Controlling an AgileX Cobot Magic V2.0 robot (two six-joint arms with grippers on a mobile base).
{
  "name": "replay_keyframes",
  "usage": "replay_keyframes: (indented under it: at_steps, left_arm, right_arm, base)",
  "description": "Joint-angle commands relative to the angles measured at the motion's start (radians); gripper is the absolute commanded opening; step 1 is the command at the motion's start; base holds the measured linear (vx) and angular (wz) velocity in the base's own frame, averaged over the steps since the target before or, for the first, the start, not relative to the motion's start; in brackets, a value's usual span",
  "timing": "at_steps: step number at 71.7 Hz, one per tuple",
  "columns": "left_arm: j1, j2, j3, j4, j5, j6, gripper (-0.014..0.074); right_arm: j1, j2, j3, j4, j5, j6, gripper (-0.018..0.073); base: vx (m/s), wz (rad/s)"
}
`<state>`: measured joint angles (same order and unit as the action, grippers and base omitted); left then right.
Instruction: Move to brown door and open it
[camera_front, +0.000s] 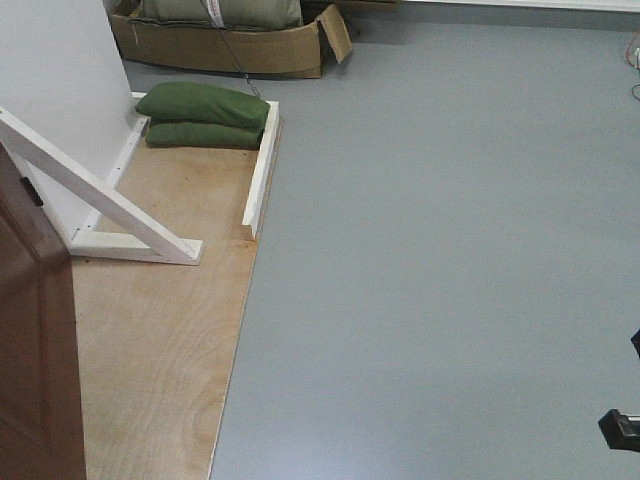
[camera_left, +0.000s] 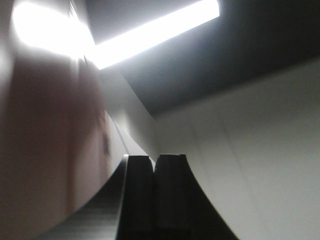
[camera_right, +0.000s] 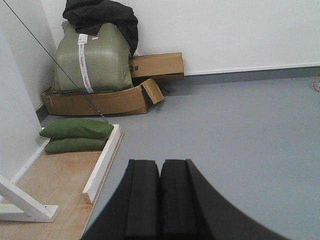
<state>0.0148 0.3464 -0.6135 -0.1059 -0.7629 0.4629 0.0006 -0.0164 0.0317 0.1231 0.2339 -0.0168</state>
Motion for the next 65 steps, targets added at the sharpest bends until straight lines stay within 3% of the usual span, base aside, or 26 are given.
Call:
replay_keyframes:
  at_steps: [1, 10, 25, 34, 42, 52, 65]
  left_arm:
    - [0.036, 0.015, -0.03, -0.094, -0.269, 0.129, 0.0011]
    - [0.093, 0.016, -0.03, -0.302, -0.333, 0.221, 0.0011]
    - [0.211, 0.023, -0.03, -0.659, -0.366, 0.478, 0.0011]
    - [0.262, 0.062, -0.03, -0.87, -0.467, 0.619, 0.0011]
    - [0.323, 0.103, -0.03, -1.047, -0.564, 0.641, 0.0011]
    - [0.393, 0.142, -0.031, -1.161, -0.585, 0.646, 0.0011]
    - [0.476, 0.21, -0.031, -1.203, -0.583, 0.677, 0.0011]
  right_arm:
    - [0.001, -0.009, 0.002, -0.005, -0.079, -0.009, 0.0]
    - [0.001, -0.009, 0.002, -0.005, -0.079, -0.009, 0.0]
    - [0.001, -0.009, 0.002, -0.005, -0.079, -0.009, 0.0]
    - [0.001, -0.009, 0.002, -0.005, -0.079, -0.009, 0.0]
    - [0.001, -0.009, 0.002, -0.005, -0.079, -0.009, 0.0]
    - [0.001, -0.009, 0.002, -0.005, -0.079, -0.009, 0.0]
    - [0.001, -0.009, 0.002, -0.005, -0.079, -0.009, 0.0]
  base:
    - [0.0, 0.0]
    - [0.0, 0.0]
    - [0.0, 0.0]
    - [0.0, 0.0]
    - [0.0, 0.0]
    - [0.0, 0.0]
    - [0.0, 0.0]
